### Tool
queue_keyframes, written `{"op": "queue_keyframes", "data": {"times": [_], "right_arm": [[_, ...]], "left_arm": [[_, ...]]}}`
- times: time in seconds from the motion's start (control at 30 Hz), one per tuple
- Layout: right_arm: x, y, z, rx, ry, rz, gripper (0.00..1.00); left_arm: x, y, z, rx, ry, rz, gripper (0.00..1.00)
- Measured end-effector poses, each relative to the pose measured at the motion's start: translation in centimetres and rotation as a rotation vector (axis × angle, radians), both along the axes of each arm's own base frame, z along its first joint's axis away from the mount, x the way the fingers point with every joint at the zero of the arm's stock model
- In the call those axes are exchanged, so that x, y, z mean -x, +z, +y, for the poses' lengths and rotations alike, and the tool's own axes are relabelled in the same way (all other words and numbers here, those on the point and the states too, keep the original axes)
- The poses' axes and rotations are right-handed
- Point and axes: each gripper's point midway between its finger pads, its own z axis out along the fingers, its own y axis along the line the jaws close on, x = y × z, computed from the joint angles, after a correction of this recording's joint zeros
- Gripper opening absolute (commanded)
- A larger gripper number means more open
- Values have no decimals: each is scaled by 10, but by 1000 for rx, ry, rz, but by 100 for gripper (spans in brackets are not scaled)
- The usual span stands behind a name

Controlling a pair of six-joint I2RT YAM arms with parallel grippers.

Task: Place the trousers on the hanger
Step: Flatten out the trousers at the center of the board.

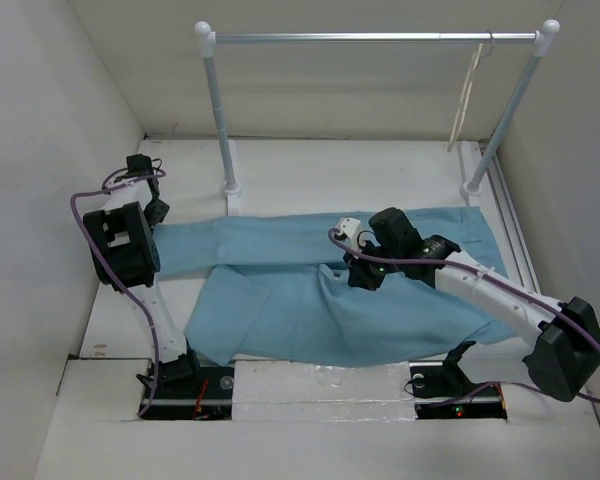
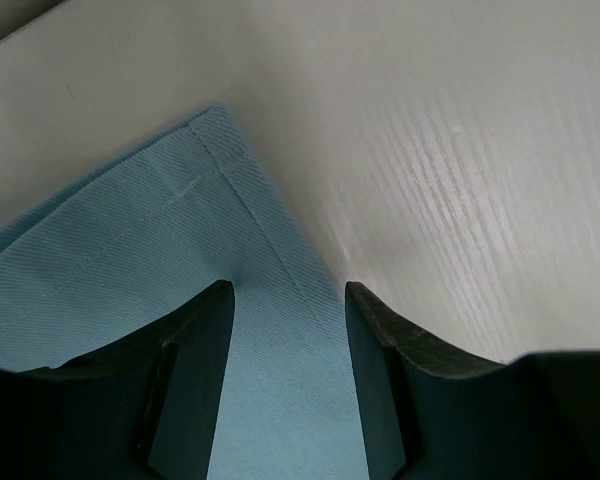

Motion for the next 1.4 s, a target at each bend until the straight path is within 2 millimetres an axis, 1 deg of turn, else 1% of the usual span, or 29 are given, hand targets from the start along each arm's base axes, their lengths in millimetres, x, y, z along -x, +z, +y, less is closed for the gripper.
{"op": "queue_keyframes", "data": {"times": [0.1, 0.17, 0.2, 0.23, 0.27, 0.3, 0.5, 0.6, 0.67, 0.7, 0.77, 0.83, 0.93, 1.0, 1.03, 1.07, 1.1, 1.17, 1.2, 1.27, 1.37, 1.4], "right_arm": [[5, -5, -1, 11, -2, 17, 12], [5, -5, -2, 15, -5, 15, 12], [4, -5, -2, 17, -7, 13, 12], [4, -5, -2, 18, -8, 12, 12], [4, -4, -3, 19, -12, 7, 12], [4, -3, -4, 20, -14, 4, 12], [7, 9, -9, 4, -19, -25, 12], [9, 16, -11, -14, -20, -48, 12], [8, 19, -11, -20, -22, -56, 12], [8, 19, -11, -23, -19, -55, 12], [8, 19, -12, -30, -17, -49, 12], [7, 20, -13, -41, -17, -42, 12], [4, 21, -15, -53, -24, -37, 12], [2, 22, -15, -65, -24, -34, 12], [2, 23, -15, -72, -20, -31, 12], [2, 23, -15, -76, -16, -27, 12], [1, 22, -15, -77, -14, -22, 12], [2, 19, -15, -76, -8, -10, 12], [2, 18, -14, -75, -7, -5, 12], [1, 16, -14, -73, -8, 2, 12], [-1, 13, -15, -65, -14, 11, 12], [-2, 12, -16, -61, -20, 11, 12]], "left_arm": [[3, -10, 2, -10, 3, 15, 43], [4, -11, 3, -23, 6, 10, 42], [4, -11, 3, -30, 6, 6, 39], [5, -11, 3, -39, 5, 4, 21], [6, -11, 4, -44, 6, 4, 21], [7, -11, 4, -52, -1, 6, 0], [9, -9, 6, -66, -10, 3, 0], [22, -5, 3, -69, -25, 18, 0], [32, 11, -2, -82, -35, 3, 0], [36, 23, -4, -95, -42, -8, 0], [41, 57, -12, -128, -64, -62, 0], [44, 100, -24, -161, -91, -158, 0], [57, 163, -43, -192, -121, -317, 0], [72, 189, -46, -205, -119, -384, 0], [79, 198, -46, -210, -112, -404, 0], [84, 203, -45, -215, -104, -412, 0], [87, 204, -44, -217, -98, -408, 0], [88, 198, -42, -215, -94, -371, 0], [85, 194, -41, -213, -94, -347, 0], [71, 186, -37, -206, -94, -300, 0], [32, 182, -24, -206, -84, -263, 0], [15, 183, -18, -210, -81, -253, 0]]}}
